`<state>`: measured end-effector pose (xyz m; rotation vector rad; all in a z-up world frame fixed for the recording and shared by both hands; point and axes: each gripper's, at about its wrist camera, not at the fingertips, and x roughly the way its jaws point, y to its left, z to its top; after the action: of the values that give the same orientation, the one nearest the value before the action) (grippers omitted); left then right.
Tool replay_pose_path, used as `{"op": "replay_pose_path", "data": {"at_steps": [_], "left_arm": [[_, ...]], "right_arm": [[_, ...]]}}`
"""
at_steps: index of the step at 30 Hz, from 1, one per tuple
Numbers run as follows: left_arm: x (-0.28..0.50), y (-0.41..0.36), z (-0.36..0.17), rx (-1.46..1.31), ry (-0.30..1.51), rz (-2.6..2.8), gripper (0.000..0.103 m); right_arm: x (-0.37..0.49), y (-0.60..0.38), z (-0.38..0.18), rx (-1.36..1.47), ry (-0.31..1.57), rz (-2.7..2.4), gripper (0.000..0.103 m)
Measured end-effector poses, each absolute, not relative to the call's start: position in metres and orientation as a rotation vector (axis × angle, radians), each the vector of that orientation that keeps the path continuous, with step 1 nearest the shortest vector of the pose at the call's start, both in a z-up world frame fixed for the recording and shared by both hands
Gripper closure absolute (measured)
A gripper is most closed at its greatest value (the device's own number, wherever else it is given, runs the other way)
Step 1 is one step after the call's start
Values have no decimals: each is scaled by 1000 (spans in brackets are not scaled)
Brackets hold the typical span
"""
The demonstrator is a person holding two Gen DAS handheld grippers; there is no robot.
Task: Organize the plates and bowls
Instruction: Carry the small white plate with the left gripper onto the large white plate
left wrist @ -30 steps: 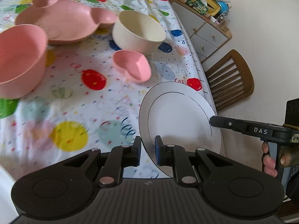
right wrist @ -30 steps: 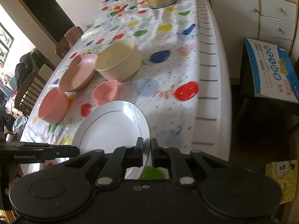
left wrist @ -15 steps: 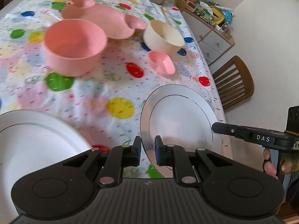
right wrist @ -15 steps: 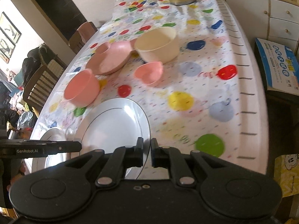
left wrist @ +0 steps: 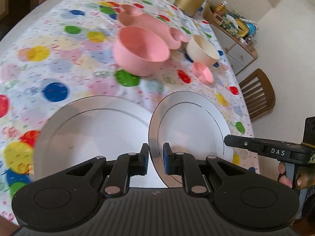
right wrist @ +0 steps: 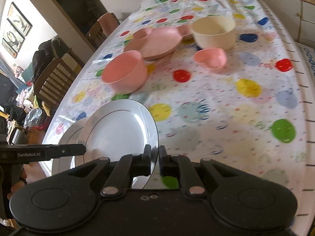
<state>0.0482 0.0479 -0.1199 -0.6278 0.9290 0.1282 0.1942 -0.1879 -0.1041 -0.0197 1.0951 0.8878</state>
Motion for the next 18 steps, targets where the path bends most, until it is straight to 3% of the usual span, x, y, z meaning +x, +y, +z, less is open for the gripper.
{"op": "replay_pose_path", "data": {"at_steps": [18], "left_arm": [[-20,106,-137,-671,928,211,89]], "right_arm": [[134,-115,-119,-88,1135,936,97]]}}
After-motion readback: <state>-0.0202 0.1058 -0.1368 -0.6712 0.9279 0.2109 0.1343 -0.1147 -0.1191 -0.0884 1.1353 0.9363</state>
